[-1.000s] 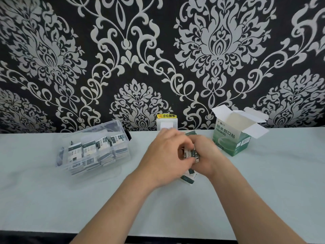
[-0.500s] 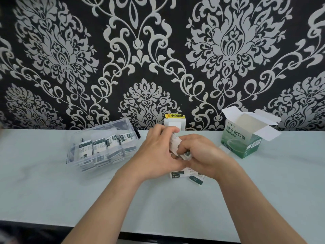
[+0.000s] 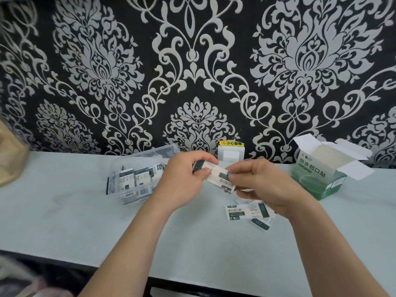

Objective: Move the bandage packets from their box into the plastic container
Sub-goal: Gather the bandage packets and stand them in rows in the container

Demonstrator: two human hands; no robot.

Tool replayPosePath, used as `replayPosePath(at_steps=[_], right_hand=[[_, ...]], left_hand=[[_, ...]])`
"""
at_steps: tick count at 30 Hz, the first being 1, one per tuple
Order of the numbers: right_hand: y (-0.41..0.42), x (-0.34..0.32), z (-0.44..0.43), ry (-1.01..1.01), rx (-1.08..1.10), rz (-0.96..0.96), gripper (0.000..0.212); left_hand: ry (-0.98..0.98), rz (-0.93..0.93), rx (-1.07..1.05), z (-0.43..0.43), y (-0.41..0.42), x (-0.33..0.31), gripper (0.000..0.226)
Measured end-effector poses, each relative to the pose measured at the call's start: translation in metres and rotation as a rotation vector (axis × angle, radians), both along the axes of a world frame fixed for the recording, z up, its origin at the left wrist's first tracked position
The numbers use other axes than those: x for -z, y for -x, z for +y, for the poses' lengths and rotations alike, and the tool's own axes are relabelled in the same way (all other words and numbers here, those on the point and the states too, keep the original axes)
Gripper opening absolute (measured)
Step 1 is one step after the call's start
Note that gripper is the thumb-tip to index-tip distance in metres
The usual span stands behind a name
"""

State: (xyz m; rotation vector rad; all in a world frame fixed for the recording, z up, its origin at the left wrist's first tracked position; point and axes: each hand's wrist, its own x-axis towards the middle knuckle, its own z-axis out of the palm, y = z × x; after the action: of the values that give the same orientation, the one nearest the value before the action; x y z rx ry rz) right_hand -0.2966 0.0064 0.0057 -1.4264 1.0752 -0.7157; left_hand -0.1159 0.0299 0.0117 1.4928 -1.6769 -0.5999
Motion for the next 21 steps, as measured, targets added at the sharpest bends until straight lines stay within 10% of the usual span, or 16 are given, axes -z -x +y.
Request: replayPosePath(at_steps=[4,10,21], right_hand=[[-0.036,-0.002,0.003,0.262,0.005,0.128,0.015],[-0.097,-0.028,-0.008,0.458,0.084,0.16,0.015],[-0.179,-0.026,-0.056,0.371,0.038,0.665,0.021]], left_hand=[[0.085,-0.225,-0.015,0.007,-0.018,-0.007,0.024],[0.185,0.091,-0.217,0.007,-0.076,-0.025,0.039],[-0.086,-0.514,-0.315,-0.004,-0.134,0.01,0.036]])
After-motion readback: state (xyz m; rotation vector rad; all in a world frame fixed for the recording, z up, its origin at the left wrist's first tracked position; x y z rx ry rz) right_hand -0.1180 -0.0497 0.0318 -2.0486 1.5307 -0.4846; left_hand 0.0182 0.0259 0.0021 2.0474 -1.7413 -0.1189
